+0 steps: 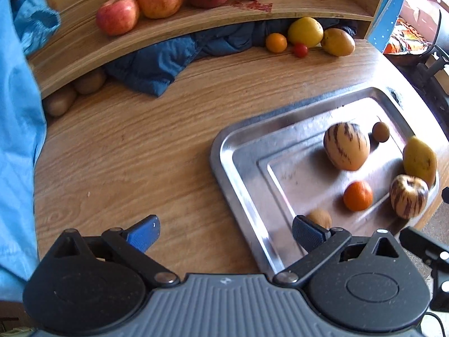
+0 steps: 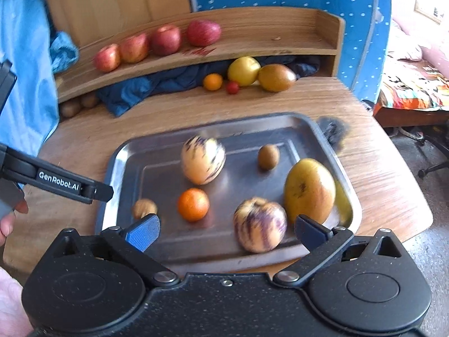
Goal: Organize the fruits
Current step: 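Move both open tools back toward the fruits under the shelf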
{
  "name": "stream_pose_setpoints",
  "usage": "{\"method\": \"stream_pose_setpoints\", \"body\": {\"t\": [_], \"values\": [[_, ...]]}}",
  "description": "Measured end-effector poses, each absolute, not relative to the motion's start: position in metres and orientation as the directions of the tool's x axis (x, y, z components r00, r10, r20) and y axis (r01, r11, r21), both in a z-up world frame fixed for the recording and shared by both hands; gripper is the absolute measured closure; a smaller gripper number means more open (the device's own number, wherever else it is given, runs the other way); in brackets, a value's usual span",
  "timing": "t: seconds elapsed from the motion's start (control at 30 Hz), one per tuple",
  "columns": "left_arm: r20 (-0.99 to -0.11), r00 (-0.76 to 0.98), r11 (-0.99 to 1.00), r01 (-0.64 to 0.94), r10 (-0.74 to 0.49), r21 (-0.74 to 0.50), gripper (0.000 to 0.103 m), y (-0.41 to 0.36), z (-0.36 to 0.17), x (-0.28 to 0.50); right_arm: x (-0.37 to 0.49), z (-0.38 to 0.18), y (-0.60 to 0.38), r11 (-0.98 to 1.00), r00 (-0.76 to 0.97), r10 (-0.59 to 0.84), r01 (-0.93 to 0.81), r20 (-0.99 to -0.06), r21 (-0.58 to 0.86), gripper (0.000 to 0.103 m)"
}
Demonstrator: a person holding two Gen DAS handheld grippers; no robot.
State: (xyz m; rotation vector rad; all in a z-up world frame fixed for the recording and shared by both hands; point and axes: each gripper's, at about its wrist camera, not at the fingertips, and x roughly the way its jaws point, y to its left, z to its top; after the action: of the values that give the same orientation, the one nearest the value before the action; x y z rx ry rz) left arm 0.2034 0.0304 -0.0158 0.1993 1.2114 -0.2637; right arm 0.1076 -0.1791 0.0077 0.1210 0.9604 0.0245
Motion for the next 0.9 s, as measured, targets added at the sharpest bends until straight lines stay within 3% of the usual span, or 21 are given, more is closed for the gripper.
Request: {"method": "stream_pose_setpoints", "body": {"t": [0.47,0.9], "values": [[-0.897,0.404,0.943,0.331,-0.181,-0.041,0.001,0.004,-0.015,0.276,0.163,0.008,-0.187,0.997,0.663,-0.052,0.079,-0.746,0.001,0.001],[-0.85,0.414,0.924,0.33,-0.326,-0.194,0.001,-0.025,-0.032,0.36,0.245,-0.019,-0.173,0.994,0.633,-0.086,-0.003,-0.769,-0.113,0.001]]}}
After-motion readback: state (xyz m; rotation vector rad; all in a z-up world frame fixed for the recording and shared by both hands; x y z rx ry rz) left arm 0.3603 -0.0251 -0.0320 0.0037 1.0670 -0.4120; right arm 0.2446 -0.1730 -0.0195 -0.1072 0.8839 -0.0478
